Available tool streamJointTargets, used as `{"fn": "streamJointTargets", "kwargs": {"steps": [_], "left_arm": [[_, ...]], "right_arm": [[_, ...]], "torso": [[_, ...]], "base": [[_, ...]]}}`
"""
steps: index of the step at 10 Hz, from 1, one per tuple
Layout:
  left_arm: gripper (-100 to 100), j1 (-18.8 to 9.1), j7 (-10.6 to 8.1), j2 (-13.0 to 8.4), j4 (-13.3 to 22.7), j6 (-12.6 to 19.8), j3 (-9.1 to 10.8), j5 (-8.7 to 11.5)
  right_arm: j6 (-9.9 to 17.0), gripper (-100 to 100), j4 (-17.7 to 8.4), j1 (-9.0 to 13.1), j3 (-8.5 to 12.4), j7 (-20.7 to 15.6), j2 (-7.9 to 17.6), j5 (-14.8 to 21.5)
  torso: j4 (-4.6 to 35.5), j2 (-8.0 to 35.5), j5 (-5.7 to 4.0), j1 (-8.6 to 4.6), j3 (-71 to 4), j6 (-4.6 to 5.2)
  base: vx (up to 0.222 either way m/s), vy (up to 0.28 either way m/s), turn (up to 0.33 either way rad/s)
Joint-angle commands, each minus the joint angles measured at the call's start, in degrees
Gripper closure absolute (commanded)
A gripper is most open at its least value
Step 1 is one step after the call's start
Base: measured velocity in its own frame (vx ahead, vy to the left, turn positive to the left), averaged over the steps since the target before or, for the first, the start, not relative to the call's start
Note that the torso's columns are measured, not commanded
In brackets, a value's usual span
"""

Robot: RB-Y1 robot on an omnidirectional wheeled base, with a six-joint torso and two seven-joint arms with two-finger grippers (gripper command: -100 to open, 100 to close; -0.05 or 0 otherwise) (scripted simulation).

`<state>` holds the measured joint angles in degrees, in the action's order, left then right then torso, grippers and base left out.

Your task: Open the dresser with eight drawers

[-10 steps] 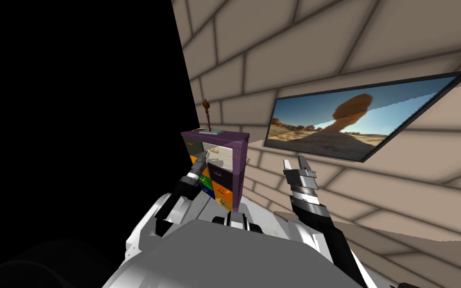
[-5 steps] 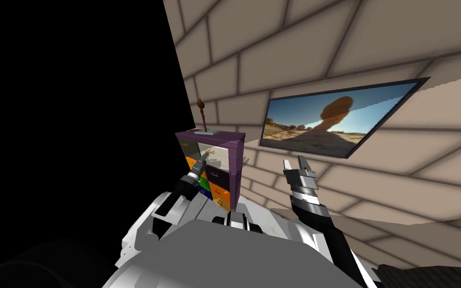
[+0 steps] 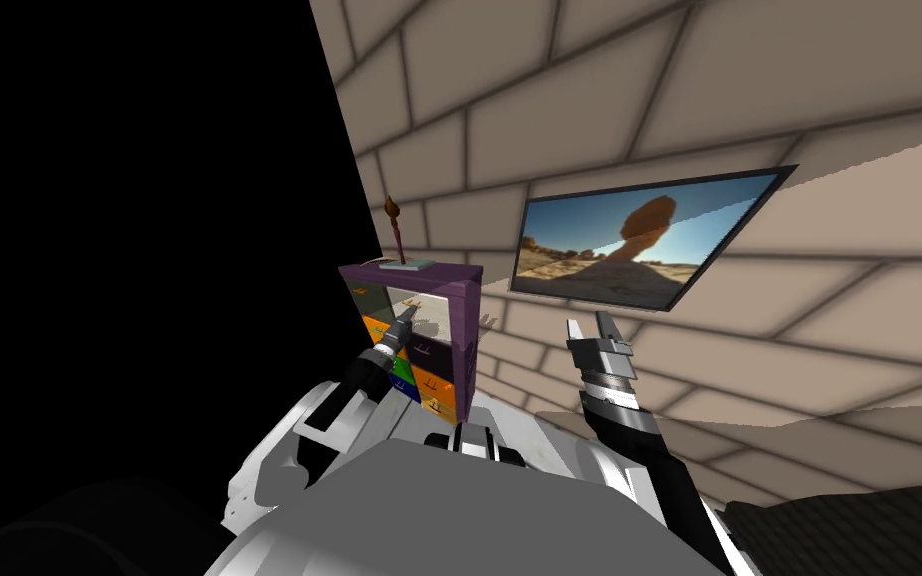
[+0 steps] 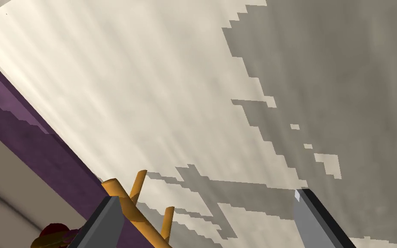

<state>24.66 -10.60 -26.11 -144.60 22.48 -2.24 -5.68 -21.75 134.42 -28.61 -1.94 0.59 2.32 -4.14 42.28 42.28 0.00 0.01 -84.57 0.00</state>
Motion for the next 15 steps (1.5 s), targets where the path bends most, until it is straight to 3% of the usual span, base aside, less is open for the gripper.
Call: {"fn": "streamJointTargets", "kwargs": {"steps": [1, 3, 4, 6, 7, 8, 13, 15], "left_arm": [[-100, -0.07, -0.53, -1.22, -3.23, 2.5, -0.04, -0.08], [-100, -0.06, -0.7, -1.68, -5.24, 3.28, -0.04, -0.1], [-100, 0.04, -0.59, -1.42, -4.61, 2.87, -0.16, -0.22], [-100, -1.71, -2.22, -3.2, -5.25, 5.43, 1.33, 0.52], [-100, -1.06, -1.77, -2.82, -5.28, 4.71, 1.03, 0.35], [100, -0.13, -0.75, -1.61, -4.8, 3.23, -0.02, -0.15], [100, -2.23, -1.95, -3.85, -5.27, 5.64, 1.47, 1.63], [100, -2.17, -2.12, -4.11, -5.35, 5.22, 1.43, 1.73]], "right_arm": [[0.0, 0, 0.0, 0.0, 0.0, 0.0, 0.0, 0.0], [0.0, 0, 0.0, 0.0, 0.0, 0.0, 0.0, 0.0], [0.0, 0, 0.0, 0.0, 0.0, 0.0, 0.0, 0.0], [0.0, 0, 0.0, -0.01, 0.0, 0.0, 0.0, 0.0], [0.0, 0, 0.0, -0.01, 0.0, 0.0, 0.0, 0.0], [0.0, 0, 0.0, -0.01, 0.0, 0.0, 0.0, 0.0], [0.01, 0, -0.01, 0.03, 0.0, 0.0, 0.0, 0.0], [0.0, 0, -0.01, 0.01, 0.0, 0.0, 0.0, 0.0]], "torso": [[0.01, 0.0, -0.01, -0.02, 0.0, 0.03], [0.0, 0.0, -0.01, -0.02, 0.0, 0.0], [0.0, 0.0, 0.0, 0.0, 0.0, 0.0], [-0.03, -0.14, -0.01, -0.06, -0.08, 0.02], [-0.07, -0.23, -0.01, -0.03, -0.15, 0.0], [-0.02, -0.01, 0.01, 0.02, -0.02, 0.0], [-0.27, -0.1, 0.28, 0.42, 0.02, -0.08], [-0.22, -0.55, 0.13, 0.22, -0.31, -0.07]], "base": [[-0.001, -0.011, -0.06], [0.001, -0.008, -0.028], [0.0, 0.0, 0.0], [0.072, -0.023, -0.039], [0.045, -0.005, -0.004], [-0.051, 0.006, 0.047], [-0.141, 0.036, 0.009], [-0.109, 0.017, 0.01]]}}
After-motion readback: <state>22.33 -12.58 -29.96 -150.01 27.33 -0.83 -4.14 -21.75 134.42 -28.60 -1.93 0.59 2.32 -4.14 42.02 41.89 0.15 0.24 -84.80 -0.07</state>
